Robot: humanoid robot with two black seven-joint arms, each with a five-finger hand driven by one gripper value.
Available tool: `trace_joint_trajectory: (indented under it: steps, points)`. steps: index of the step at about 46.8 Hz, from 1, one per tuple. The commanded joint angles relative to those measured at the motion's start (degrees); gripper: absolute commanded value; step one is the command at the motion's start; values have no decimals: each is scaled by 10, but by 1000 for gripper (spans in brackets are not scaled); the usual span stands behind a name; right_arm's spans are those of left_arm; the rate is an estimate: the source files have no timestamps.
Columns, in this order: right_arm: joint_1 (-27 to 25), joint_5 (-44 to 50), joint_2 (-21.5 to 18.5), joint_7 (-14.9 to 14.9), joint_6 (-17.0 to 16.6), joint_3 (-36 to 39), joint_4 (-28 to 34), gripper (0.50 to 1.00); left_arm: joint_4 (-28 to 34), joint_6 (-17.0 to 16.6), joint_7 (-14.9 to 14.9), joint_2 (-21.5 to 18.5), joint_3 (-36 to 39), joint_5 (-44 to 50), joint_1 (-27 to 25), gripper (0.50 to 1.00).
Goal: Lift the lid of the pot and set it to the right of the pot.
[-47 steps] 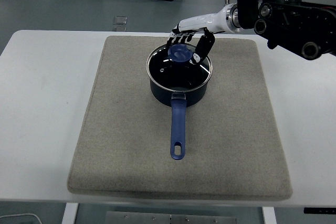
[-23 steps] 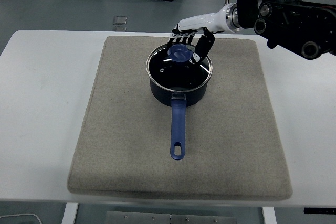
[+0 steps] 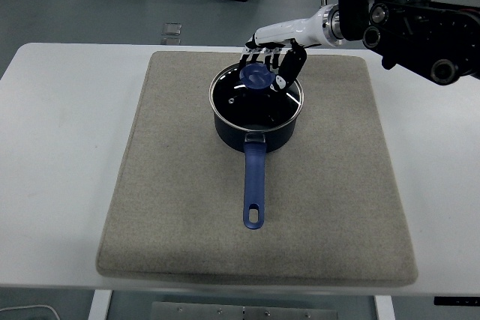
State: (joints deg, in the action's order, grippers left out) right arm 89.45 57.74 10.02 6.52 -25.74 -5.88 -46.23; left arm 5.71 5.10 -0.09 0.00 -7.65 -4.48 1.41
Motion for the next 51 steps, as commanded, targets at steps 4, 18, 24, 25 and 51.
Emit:
trace_joint_trajectory:
  steps: [4,18,24,25,51]
  points:
    - [1,-1,1,0,-1,-1,0,580,0,0,0,0,0,0,0,1000]
    - [7,-2,4,1,-3,-1,0,578,0,0,0,0,0,0,0,1000]
    - [9,-3,5,1,-3,0,0,578,0,0,0,0,0,0,0,1000]
    - [9,-3,5,1,-3,0,0,578,0,0,0,0,0,0,0,1000]
    - [11,-10,13,1,-7,1,0,523,0,0,0,0,0,0,0,1000]
